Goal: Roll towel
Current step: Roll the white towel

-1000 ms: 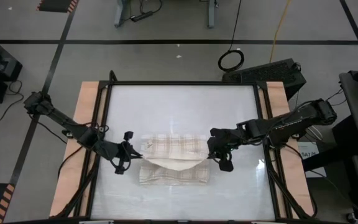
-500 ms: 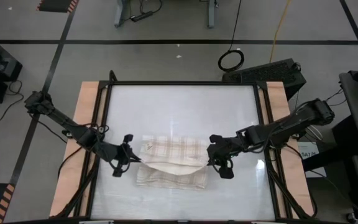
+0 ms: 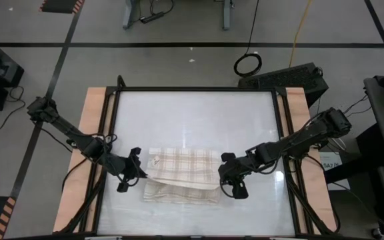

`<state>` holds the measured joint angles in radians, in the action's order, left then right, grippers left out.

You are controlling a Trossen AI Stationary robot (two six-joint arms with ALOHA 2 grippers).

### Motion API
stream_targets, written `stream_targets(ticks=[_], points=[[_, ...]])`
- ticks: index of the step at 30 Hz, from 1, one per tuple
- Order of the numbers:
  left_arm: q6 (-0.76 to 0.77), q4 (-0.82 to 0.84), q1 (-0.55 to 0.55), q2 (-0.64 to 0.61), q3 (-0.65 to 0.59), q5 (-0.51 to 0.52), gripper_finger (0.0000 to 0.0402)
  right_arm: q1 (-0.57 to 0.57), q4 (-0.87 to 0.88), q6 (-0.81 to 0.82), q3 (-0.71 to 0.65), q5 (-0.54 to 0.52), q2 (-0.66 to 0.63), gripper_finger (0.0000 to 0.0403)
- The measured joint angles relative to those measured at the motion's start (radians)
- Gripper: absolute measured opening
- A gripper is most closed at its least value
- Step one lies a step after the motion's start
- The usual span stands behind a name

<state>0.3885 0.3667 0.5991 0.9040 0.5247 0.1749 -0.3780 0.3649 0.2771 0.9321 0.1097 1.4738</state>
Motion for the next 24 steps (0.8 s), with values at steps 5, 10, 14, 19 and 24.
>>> stream_targets(ticks=[5, 10, 14, 19, 24], points=[[0.022, -0.001, 0.0, 0.0, 0.0, -0.017, 0.0012, -0.004, 0.0, 0.004, 0.0, 0.0, 0.0, 0.0], [0.077, 0.0, 0.0, 0.0, 0.0, -0.041, 0.0026, -0.004, -0.002, 0.008, 0.0, 0.0, 0.0, 0.0], [0.102, 0.002, 0.0, 0.0, 0.0, -0.042, 0.0046, -0.004, -0.024, 0.009, 0.0, 0.031, 0.0, 0.0004], [0.133, 0.003, 0.0, 0.0, 0.0, -0.042, 0.0081, -0.004, -0.068, 0.04, 0.0, 0.11, 0.0, 0.0053], [0.156, 0.004, 0.0, 0.0, 0.0, -0.008, 0.0126, -0.005, -0.069, 0.087, 0.0, 0.134, 0.0, 0.013]])
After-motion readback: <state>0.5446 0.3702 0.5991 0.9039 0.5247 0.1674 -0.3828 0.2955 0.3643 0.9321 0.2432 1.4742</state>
